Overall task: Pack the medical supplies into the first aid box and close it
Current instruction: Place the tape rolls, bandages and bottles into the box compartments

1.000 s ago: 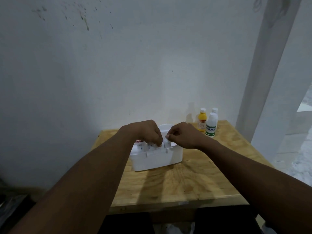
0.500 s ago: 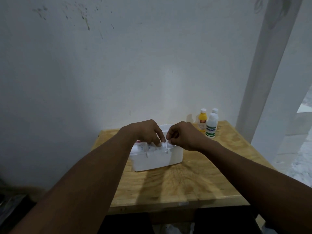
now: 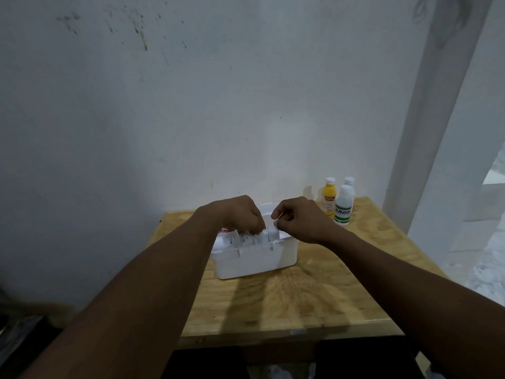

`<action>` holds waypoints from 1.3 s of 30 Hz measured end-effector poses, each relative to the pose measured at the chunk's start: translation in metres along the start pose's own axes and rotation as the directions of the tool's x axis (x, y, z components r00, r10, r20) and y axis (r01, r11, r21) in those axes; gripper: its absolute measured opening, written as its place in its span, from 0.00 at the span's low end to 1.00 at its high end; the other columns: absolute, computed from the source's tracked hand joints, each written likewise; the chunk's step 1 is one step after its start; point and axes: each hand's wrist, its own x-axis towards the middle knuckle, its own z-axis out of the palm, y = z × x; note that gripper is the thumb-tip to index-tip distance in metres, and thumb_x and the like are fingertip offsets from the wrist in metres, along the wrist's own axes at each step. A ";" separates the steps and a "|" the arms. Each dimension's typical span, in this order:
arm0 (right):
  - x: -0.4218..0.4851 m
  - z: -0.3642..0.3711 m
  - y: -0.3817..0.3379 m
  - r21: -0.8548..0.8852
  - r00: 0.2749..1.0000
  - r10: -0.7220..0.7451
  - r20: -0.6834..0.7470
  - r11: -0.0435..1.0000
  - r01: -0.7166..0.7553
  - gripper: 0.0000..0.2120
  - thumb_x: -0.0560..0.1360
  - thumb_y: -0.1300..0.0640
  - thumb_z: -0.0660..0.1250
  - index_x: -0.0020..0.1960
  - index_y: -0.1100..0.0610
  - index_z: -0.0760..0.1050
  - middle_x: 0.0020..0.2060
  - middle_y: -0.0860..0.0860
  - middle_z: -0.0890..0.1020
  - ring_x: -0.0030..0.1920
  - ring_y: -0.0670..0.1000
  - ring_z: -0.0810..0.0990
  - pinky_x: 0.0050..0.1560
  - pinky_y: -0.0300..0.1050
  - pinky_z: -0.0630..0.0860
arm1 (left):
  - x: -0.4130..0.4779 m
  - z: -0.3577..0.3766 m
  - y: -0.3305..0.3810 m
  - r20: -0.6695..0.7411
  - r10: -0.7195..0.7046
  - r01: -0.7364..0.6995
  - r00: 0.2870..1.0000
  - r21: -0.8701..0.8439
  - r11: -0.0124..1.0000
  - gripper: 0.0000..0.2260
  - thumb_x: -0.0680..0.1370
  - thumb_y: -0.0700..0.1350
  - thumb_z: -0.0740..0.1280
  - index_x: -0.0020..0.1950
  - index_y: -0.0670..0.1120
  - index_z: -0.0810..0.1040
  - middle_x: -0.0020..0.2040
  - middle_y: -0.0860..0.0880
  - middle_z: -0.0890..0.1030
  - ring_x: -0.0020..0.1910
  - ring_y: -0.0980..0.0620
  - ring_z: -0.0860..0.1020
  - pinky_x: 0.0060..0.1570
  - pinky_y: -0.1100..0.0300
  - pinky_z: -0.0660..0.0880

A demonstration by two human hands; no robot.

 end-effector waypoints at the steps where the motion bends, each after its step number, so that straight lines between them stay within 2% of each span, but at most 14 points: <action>1: 0.001 0.000 -0.001 0.003 1.000 -0.001 0.004 1.000 0.001 0.04 0.73 0.58 0.70 0.48 0.52 0.82 0.37 0.44 0.81 0.40 0.46 0.82 0.38 0.35 0.73 | 0.000 0.000 0.000 0.002 -0.002 0.002 1.000 -0.003 1.000 0.11 0.73 0.43 0.72 0.54 0.44 0.87 0.52 0.46 0.87 0.42 0.50 0.83 0.52 0.51 0.82; 5: 0.002 0.003 -0.002 0.018 1.000 -0.006 0.010 1.000 0.006 0.04 0.73 0.58 0.72 0.48 0.54 0.82 0.36 0.43 0.80 0.39 0.44 0.81 0.41 0.36 0.75 | 0.001 0.000 -0.002 0.002 0.005 -0.005 1.000 0.014 1.000 0.11 0.74 0.44 0.73 0.54 0.44 0.87 0.52 0.45 0.87 0.46 0.48 0.84 0.55 0.49 0.82; 8: 0.001 0.005 -0.001 0.027 0.999 0.000 0.035 1.000 -0.001 0.06 0.72 0.60 0.74 0.48 0.54 0.81 0.36 0.46 0.83 0.39 0.45 0.82 0.42 0.37 0.75 | 0.000 0.000 -0.003 -0.007 0.024 -0.023 1.000 0.044 0.999 0.10 0.75 0.46 0.75 0.55 0.45 0.87 0.50 0.45 0.87 0.43 0.50 0.82 0.53 0.51 0.81; 11: 0.002 0.005 0.002 0.022 1.000 -0.009 0.010 1.000 0.009 0.09 0.70 0.62 0.75 0.48 0.53 0.81 0.38 0.51 0.86 0.42 0.48 0.85 0.45 0.42 0.80 | 0.000 0.000 -0.005 -0.010 0.047 -0.046 0.999 0.041 0.998 0.11 0.74 0.46 0.76 0.54 0.47 0.88 0.50 0.46 0.87 0.44 0.49 0.82 0.55 0.51 0.80; 13: 0.002 0.004 0.003 0.007 0.999 -0.027 -0.018 1.000 0.028 0.10 0.70 0.63 0.75 0.47 0.52 0.80 0.38 0.50 0.87 0.41 0.48 0.85 0.46 0.45 0.81 | 0.000 -0.001 -0.005 -0.001 0.067 -0.067 0.998 0.024 0.998 0.10 0.73 0.45 0.77 0.54 0.48 0.88 0.50 0.46 0.87 0.47 0.46 0.84 0.56 0.51 0.80; 15: 0.001 0.003 0.004 -0.012 0.998 -0.054 -0.011 0.998 0.054 0.11 0.69 0.64 0.75 0.48 0.52 0.80 0.38 0.49 0.87 0.40 0.47 0.85 0.47 0.48 0.82 | 0.001 -0.001 -0.005 0.014 0.086 -0.086 0.996 -0.002 0.996 0.09 0.72 0.43 0.78 0.52 0.48 0.88 0.50 0.44 0.87 0.46 0.47 0.84 0.56 0.50 0.80; 19: -0.001 0.001 0.005 0.001 0.997 -0.076 0.023 0.997 0.076 0.12 0.67 0.64 0.74 0.49 0.53 0.81 0.37 0.50 0.87 0.40 0.47 0.85 0.48 0.51 0.83 | 0.001 0.000 -0.002 0.011 0.091 -0.090 0.996 -0.055 0.994 0.09 0.71 0.40 0.78 0.50 0.49 0.87 0.48 0.43 0.87 0.42 0.50 0.81 0.54 0.52 0.81; 21: -0.001 0.000 0.005 0.025 0.998 -0.067 0.019 0.997 0.067 0.12 0.67 0.62 0.74 0.50 0.52 0.81 0.37 0.50 0.87 0.40 0.47 0.85 0.47 0.52 0.83 | 0.001 0.000 0.000 0.004 0.078 -0.077 0.997 -0.096 0.992 0.09 0.71 0.39 0.78 0.50 0.48 0.86 0.50 0.41 0.87 0.41 0.49 0.81 0.49 0.54 0.81; 24: -0.001 0.000 0.006 0.049 0.999 -0.051 -0.005 0.997 0.051 0.11 0.68 0.60 0.73 0.50 0.52 0.82 0.37 0.49 0.87 0.40 0.46 0.86 0.48 0.50 0.83 | 0.000 -0.001 -0.001 -0.002 0.043 -0.043 0.999 -0.131 0.991 0.10 0.71 0.38 0.78 0.51 0.46 0.86 0.45 0.41 0.86 0.38 0.49 0.80 0.39 0.59 0.78; 28: -0.001 0.001 0.007 0.040 0.999 -0.045 -0.027 0.998 0.046 0.09 0.71 0.57 0.74 0.52 0.53 0.82 0.39 0.49 0.87 0.41 0.45 0.85 0.49 0.45 0.82 | 0.000 -0.001 -0.004 -0.008 0.000 -0.001 1.000 -0.148 0.989 0.10 0.72 0.38 0.77 0.52 0.45 0.85 0.38 0.46 0.83 0.33 0.51 0.78 0.37 0.58 0.75; 30: 0.000 0.002 0.008 0.029 0.998 -0.047 -0.038 0.998 0.048 0.09 0.72 0.56 0.73 0.52 0.53 0.82 0.40 0.49 0.87 0.42 0.45 0.85 0.48 0.43 0.81 | 0.000 -0.001 -0.004 -0.007 -0.016 0.015 1.000 -0.159 0.987 0.10 0.72 0.38 0.75 0.53 0.44 0.85 0.38 0.46 0.83 0.33 0.51 0.78 0.38 0.56 0.74; 35: 0.002 0.004 0.007 0.017 0.997 -0.048 -0.054 0.999 0.049 0.08 0.72 0.56 0.72 0.51 0.53 0.83 0.38 0.47 0.85 0.41 0.43 0.83 0.45 0.37 0.78 | -0.004 -0.002 0.001 -0.032 -0.029 0.024 0.999 -0.154 0.988 0.09 0.75 0.38 0.71 0.55 0.44 0.85 0.36 0.50 0.82 0.27 0.56 0.76 0.25 0.66 0.70; 39: 0.003 0.004 0.006 0.009 0.994 -0.056 -0.091 0.998 0.057 0.06 0.73 0.56 0.71 0.50 0.53 0.83 0.36 0.43 0.83 0.38 0.39 0.81 0.40 0.31 0.73 | -0.005 -0.003 0.003 -0.066 -0.018 0.007 0.998 -0.157 0.988 0.09 0.76 0.38 0.70 0.54 0.43 0.85 0.37 0.50 0.81 0.29 0.54 0.75 0.28 0.65 0.71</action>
